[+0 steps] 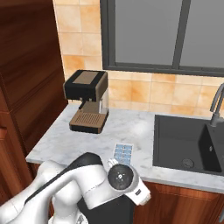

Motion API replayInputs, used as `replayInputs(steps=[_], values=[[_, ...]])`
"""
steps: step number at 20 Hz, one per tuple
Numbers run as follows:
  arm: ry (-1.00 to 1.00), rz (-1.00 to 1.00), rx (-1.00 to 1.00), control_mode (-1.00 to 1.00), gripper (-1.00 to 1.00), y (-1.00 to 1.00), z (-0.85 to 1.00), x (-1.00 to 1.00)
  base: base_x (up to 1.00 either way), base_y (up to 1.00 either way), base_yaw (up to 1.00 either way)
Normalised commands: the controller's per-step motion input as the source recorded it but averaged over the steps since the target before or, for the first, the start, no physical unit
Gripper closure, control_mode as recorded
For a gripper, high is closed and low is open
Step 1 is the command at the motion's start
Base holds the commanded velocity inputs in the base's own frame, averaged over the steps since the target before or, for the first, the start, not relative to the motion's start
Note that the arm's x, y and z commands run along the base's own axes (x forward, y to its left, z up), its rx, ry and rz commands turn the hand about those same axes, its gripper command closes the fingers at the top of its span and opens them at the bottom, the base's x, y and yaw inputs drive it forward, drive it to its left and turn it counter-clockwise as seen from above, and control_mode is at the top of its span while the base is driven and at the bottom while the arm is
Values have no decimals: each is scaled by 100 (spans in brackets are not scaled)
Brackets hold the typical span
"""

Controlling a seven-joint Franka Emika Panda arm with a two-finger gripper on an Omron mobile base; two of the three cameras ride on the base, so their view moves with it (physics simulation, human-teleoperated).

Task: The ice cube tray has been filled with water. Take the tray and place it in the freezer to make ice. Close the freezer door after placing the tray.

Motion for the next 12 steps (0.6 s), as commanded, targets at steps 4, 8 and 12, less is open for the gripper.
replayInputs(steps=[4, 8, 12], values=[[-38, 0, 26, -100, -100, -7, -4, -24, 0, 0, 0], [-10, 0, 30, -100, -100, 0, 0, -18, 0, 0, 0], [0, 0, 33, -100, -100, 0, 0, -18, 0, 0, 0]])
